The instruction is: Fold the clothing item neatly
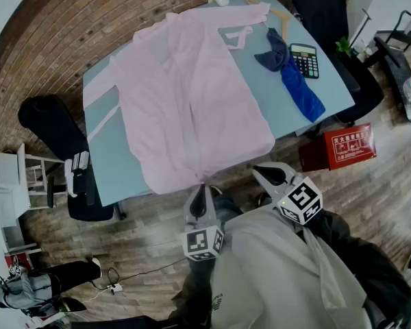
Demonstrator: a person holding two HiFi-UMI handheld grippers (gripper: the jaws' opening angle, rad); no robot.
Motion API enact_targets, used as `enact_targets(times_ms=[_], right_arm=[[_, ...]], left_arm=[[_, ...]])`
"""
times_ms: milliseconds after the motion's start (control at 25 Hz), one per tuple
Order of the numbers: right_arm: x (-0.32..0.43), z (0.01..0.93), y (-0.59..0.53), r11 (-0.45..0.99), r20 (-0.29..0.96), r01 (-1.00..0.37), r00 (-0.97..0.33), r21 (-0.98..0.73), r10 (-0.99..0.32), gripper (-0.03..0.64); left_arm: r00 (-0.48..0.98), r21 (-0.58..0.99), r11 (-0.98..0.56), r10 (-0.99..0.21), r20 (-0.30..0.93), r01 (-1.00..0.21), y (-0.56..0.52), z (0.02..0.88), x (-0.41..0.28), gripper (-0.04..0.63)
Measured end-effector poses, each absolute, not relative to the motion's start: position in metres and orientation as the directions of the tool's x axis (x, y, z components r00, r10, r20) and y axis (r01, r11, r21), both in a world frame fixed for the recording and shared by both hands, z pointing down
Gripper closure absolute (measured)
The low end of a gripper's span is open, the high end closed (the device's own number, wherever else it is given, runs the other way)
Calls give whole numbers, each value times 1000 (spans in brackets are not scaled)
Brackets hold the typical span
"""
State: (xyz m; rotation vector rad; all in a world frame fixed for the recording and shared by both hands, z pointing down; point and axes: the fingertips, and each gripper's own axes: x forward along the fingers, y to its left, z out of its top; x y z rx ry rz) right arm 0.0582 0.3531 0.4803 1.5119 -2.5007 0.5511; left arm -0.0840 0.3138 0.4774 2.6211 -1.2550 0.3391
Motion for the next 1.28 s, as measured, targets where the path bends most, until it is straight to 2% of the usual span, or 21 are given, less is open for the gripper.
enact_targets(times_ms=[520, 640, 800, 960, 1120, 1200, 1240, 1280], right_arm=[[75, 492, 356, 356, 360, -893, -439, -274, -824, 618], [102, 506, 350, 256, 376, -907, -378, -336, -846, 618], [152, 549, 345, 173, 437, -954, -268, -246, -859, 618], [176, 601, 351, 163, 508, -952, -277, -257, -816, 618], [177, 630, 353, 150, 543, -945, -292, -290, -787, 617], [171, 638, 349, 162, 541, -942, -303, -293, -785, 616], [168, 643, 347, 166, 540, -941, -307, -294, -784, 570], [165, 647, 344, 170, 541, -939, -313, -298, -781, 495]], left_arm=[[613, 91, -621, -723, 318, -779, 318, 484, -77, 588], [602, 99, -607, -731, 320, -789, 318, 487, -81, 588], [562, 101, -564, -757, 334, -819, 312, 502, -99, 588], [475, 123, -469, -780, 407, -875, 299, 540, -142, 583], [410, 167, -379, -767, 493, -910, 297, 582, -189, 517], [391, 187, -346, -748, 536, -919, 296, 604, -207, 455], [382, 199, -328, -738, 556, -923, 295, 614, -216, 417], [374, 210, -310, -730, 573, -927, 294, 623, -226, 400]])
